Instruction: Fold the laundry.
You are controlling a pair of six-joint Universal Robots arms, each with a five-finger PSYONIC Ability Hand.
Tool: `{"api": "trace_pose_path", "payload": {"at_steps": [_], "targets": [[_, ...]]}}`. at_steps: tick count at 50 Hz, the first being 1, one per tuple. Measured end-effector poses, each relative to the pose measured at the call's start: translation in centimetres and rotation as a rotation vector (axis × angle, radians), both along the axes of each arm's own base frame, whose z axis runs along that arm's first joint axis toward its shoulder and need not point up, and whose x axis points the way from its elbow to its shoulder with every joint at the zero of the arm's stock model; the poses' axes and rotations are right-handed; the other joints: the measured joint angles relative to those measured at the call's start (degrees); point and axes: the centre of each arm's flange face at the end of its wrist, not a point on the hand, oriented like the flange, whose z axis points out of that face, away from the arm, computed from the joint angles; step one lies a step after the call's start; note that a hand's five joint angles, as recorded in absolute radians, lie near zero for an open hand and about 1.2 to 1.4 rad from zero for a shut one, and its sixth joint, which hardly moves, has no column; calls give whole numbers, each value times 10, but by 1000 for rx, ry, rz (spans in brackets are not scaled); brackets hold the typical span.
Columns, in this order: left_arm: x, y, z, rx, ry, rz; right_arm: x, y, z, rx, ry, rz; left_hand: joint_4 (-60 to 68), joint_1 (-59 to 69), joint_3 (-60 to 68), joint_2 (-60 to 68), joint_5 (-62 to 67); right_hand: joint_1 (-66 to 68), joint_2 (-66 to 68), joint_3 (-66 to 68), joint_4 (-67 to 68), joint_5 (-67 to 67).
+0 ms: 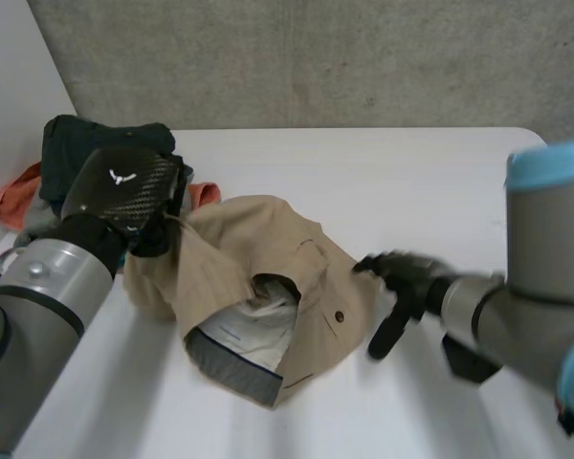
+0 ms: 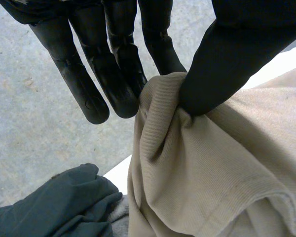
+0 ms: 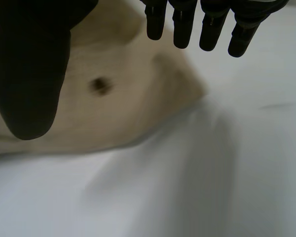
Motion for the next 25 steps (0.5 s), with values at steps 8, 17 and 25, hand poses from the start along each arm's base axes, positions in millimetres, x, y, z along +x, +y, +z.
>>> {"api": "trace_pose_path", "payload": {"at_steps": [8,17,25], "targets": [[0,-4,-1,38,31,-53,31,21,-40,-56,-68,73,0,0,0,0,0,75,80,79,78,71],[0,-1,-4,86,42,-58,38,-27,-37,-303,34,-83,0,0,0,0,0,486,545,541,550,516],[-4,28,-1,129,55,-101,20,-113,22,-571,29,-158,0,0,0,0,0,486,545,541,557,516]]}}
